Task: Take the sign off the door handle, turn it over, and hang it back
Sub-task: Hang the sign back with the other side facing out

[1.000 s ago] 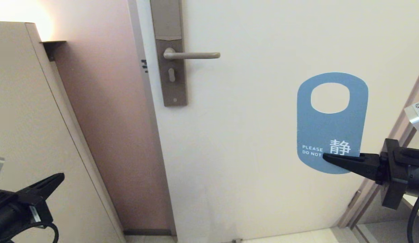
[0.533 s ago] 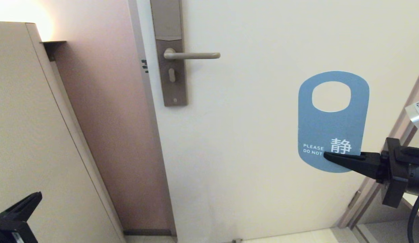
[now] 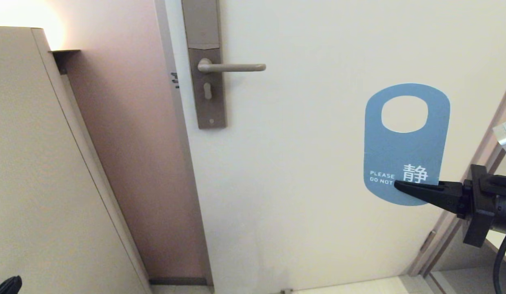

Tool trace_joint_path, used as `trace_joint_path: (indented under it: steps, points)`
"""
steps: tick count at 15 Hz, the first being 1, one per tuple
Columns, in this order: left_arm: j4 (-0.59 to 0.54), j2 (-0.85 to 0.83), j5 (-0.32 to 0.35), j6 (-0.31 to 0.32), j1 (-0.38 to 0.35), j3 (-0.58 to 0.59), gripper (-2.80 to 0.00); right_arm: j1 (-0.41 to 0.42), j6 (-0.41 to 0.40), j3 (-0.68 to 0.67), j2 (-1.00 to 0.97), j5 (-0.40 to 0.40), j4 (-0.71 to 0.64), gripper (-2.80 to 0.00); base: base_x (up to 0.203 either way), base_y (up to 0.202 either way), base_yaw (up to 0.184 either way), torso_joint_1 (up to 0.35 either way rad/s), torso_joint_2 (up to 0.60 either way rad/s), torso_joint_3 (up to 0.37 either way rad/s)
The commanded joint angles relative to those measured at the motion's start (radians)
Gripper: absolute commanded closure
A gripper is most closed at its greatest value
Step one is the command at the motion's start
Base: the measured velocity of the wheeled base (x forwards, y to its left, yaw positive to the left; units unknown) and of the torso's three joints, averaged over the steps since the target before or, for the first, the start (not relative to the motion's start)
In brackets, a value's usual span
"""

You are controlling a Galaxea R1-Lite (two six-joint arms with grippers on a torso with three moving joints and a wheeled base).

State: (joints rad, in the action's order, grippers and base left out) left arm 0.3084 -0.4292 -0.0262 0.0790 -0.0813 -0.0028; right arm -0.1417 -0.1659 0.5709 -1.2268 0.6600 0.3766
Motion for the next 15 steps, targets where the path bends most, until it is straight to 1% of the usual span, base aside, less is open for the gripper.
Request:
trace_joint_path:
  steps: [1,3,4,6,7,8,10,11,12,15]
  points:
    - [-0.055,0.156,0.002,0.002,0.002,0.0,0.0,0.004,-0.001,0.0,0.0,0.004,0.002,0.0,0.0,0.0,0.0,0.0,0.0,0.0]
    - [-0.056,0.15,0.073,0.008,0.003,0.0,0.0,0.004,-0.001,0.0,0.0,0.003,0.002,0.0,0.0,0.0,0.0,0.0,0.0,0.0]
    - [-0.069,0.15,0.078,0.014,0.003,0.001,0.0,0.004,-0.001,0.001,-0.001,0.003,0.002,0.0,0.0,0.0,0.0,0.0,0.0,0.0]
    - [-0.044,0.15,0.027,0.033,0.003,0.001,0.0,0.005,-0.001,0.003,-0.002,0.003,0.002,0.0,0.0,0.0,0.0,0.0,0.0,0.0]
    - [-0.01,0.15,-0.016,0.048,0.003,0.001,0.0,0.007,-0.001,0.003,0.0,-0.002,0.002,0.0,0.0,0.0,0.0,0.0,0.0,0.0]
    - [0.001,0.15,-0.029,0.069,0.003,0.001,0.0,0.008,-0.001,0.003,0.001,-0.008,0.002,0.0,0.0,0.0,0.0,0.0,0.0,0.0]
    - [-0.043,0.15,-0.03,0.104,0.003,0.001,0.0,0.01,-0.001,0.004,0.001,-0.014,0.002,0.0,0.0,0.0,0.0,0.0,0.0,0.0]
    - [-0.057,0.15,-0.039,0.139,0.003,0.001,0.0,0.021,-0.001,0.006,0.0,-0.014,0.002,0.0,0.0,0.0,0.0,0.0,0.0,0.0]
    - [-0.061,0.15,-0.049,0.157,0.003,0.001,0.0,0.031,0.0,0.007,-0.002,-0.014,0.002,0.0,0.0,0.0,0.0,0.0,0.0,0.0]
    - [-0.063,0.15,-0.062,0.17,0.003,0.001,0.0,0.034,0.0,0.013,-0.01,-0.014,0.002,0.0,0.0,0.0,0.0,0.0,0.0,0.0]
